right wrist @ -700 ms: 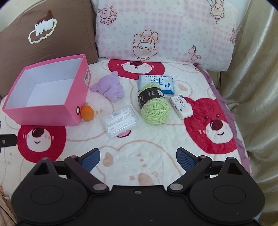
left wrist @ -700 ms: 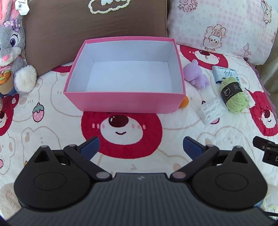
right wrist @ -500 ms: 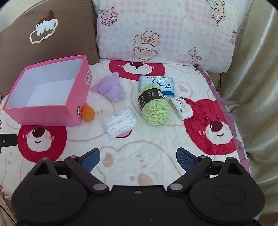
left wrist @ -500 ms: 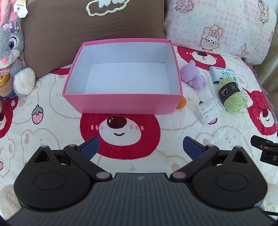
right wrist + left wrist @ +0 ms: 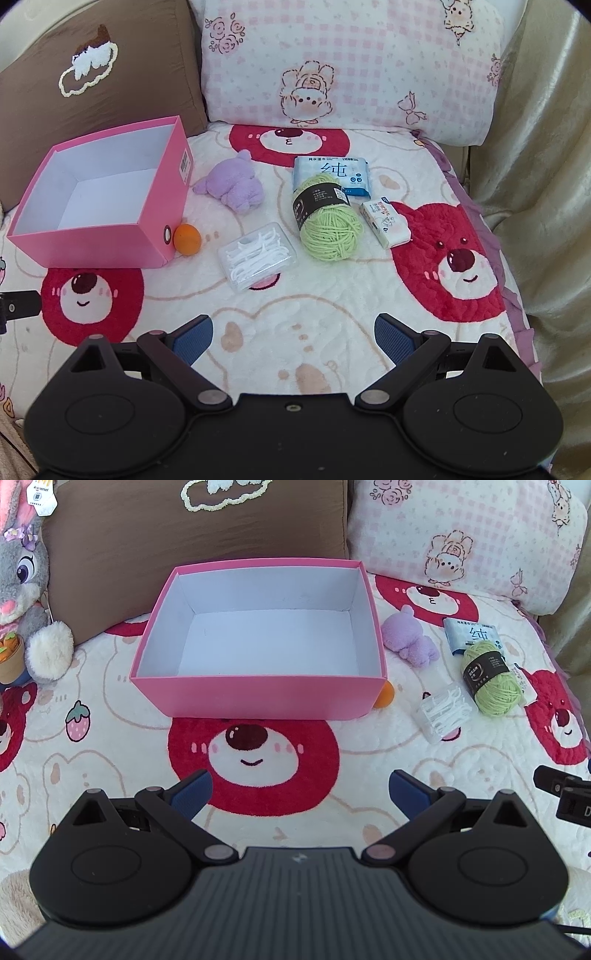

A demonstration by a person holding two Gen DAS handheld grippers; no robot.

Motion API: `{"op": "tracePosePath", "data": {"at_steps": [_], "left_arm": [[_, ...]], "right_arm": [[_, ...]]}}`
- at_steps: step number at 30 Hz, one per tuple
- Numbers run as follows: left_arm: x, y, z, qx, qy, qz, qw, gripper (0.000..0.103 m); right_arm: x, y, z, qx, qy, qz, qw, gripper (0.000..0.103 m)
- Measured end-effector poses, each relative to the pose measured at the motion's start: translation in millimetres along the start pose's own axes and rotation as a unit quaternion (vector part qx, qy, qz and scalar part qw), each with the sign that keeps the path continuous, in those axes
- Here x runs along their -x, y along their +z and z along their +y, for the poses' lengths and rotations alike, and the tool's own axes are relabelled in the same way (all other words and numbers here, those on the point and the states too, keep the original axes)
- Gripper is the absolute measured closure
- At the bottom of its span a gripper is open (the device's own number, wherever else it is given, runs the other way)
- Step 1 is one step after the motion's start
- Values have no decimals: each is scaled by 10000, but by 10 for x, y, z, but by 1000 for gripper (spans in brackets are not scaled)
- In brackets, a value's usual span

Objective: Organize objects

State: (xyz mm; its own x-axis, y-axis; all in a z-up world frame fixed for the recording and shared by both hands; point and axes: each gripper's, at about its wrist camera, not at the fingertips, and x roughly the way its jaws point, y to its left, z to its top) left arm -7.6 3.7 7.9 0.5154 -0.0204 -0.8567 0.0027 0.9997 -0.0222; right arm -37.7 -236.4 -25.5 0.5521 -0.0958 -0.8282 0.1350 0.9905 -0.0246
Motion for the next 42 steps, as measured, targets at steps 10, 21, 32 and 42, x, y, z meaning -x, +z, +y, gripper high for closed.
{"op": "tracePosePath", "data": {"at_steps": [10, 21, 32, 42], "left_arm": [[-54, -6, 14, 9, 9, 69, 10000, 0], [-74, -40, -52, -66, 171, -30, 9998, 0], [105, 90, -335, -705, 176, -186, 9972, 0], [282, 369, -632, -742, -668, -186, 9948, 0]], "right_arm": [[-44, -12, -48, -138, -14, 102, 9999, 6], [-19, -41, -157, -134, -305, 168, 9993, 6], [221, 19, -355, 347, 473, 276, 9979, 6], [339, 189, -511, 798, 1192, -106, 9896, 7]]}}
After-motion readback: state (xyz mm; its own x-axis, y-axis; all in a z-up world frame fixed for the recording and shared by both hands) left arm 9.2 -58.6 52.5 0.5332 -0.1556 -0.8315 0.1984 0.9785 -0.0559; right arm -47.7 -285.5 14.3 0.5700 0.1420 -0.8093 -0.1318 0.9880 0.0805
